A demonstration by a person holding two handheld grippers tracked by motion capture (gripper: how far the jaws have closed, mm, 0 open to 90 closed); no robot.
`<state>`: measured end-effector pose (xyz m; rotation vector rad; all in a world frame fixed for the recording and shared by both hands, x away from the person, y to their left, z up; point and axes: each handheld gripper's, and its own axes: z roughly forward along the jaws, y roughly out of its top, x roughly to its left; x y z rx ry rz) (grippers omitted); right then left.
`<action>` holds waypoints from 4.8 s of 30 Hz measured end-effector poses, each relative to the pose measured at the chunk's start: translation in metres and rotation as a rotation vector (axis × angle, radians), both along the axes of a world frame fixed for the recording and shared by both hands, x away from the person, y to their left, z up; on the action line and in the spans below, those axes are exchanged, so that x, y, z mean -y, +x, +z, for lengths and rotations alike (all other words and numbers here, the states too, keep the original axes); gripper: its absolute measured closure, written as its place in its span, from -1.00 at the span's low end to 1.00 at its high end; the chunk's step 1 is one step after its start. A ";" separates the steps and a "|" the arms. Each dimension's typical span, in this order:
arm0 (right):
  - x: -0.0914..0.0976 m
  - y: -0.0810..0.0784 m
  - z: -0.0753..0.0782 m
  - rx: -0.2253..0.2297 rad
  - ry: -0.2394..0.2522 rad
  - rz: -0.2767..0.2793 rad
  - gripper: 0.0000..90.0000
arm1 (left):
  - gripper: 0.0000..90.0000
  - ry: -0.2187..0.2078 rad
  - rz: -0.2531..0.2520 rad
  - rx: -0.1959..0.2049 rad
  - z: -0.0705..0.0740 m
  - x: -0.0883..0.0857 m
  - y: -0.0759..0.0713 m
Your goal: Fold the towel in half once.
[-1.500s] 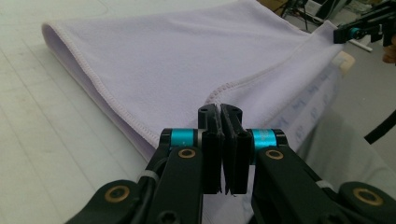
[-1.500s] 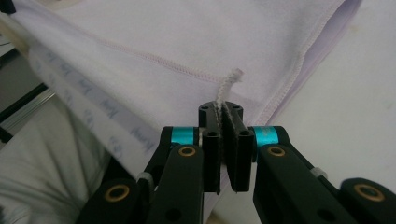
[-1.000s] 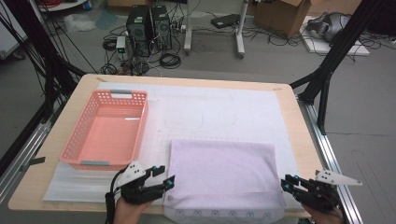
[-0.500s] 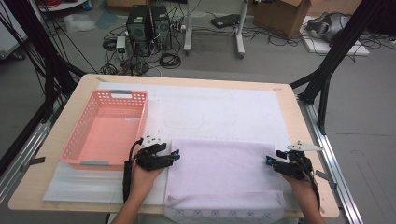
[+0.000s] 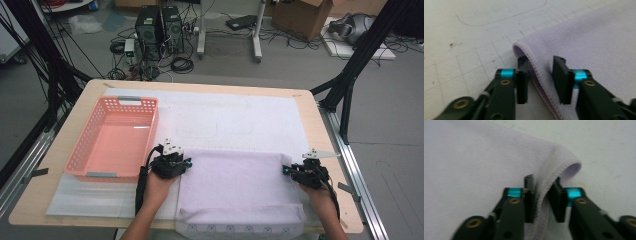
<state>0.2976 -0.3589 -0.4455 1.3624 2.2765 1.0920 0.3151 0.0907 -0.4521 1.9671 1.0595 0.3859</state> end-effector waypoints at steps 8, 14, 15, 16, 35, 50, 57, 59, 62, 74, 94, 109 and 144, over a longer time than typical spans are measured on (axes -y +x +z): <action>0.004 -0.002 -0.003 -0.004 0.062 -0.014 0.90 | 0.90 -0.061 0.049 -0.033 0.001 -0.001 0.000; 0.010 0.006 0.009 0.089 0.074 -0.026 0.91 | 0.91 -0.088 0.075 0.039 0.024 0.000 0.018; 0.010 0.011 0.011 0.094 0.073 -0.030 0.91 | 0.91 -0.100 0.085 0.047 0.028 0.000 0.024; 0.011 0.016 0.014 0.104 0.072 -0.036 0.91 | 0.91 -0.105 0.094 0.049 0.032 -0.001 0.030; 0.004 0.105 0.030 0.153 0.053 -0.107 0.91 | 0.90 -0.106 0.158 0.102 0.031 0.000 0.107; -0.003 0.109 0.036 0.104 0.086 -0.160 0.39 | 0.30 -0.200 0.076 0.050 0.025 0.005 0.088; -0.002 0.087 0.045 0.064 0.119 -0.102 0.27 | 0.18 -0.250 -0.001 0.054 0.024 0.009 0.056; 0.000 0.077 0.046 0.062 0.122 -0.085 0.24 | 0.17 -0.257 -0.015 0.045 0.024 0.008 0.048; 0.006 0.061 0.046 0.047 0.139 -0.074 0.19 | 0.16 -0.247 -0.032 0.035 0.023 0.003 0.037; 0.018 0.005 0.025 0.003 0.170 -0.045 0.20 | 0.14 -0.311 -0.074 0.020 0.009 -0.017 -0.008; 0.038 -0.038 0.008 0.013 0.200 -0.012 0.93 | 0.90 -0.281 -0.133 0.027 0.006 -0.025 -0.049; 0.040 -0.091 0.017 0.041 0.190 0.077 0.93 | 0.90 -0.312 -0.176 0.029 0.009 -0.039 -0.099; 0.045 -0.120 0.017 0.068 0.195 0.004 0.36 | -0.05 -0.292 -0.078 0.110 0.013 -0.040 -0.110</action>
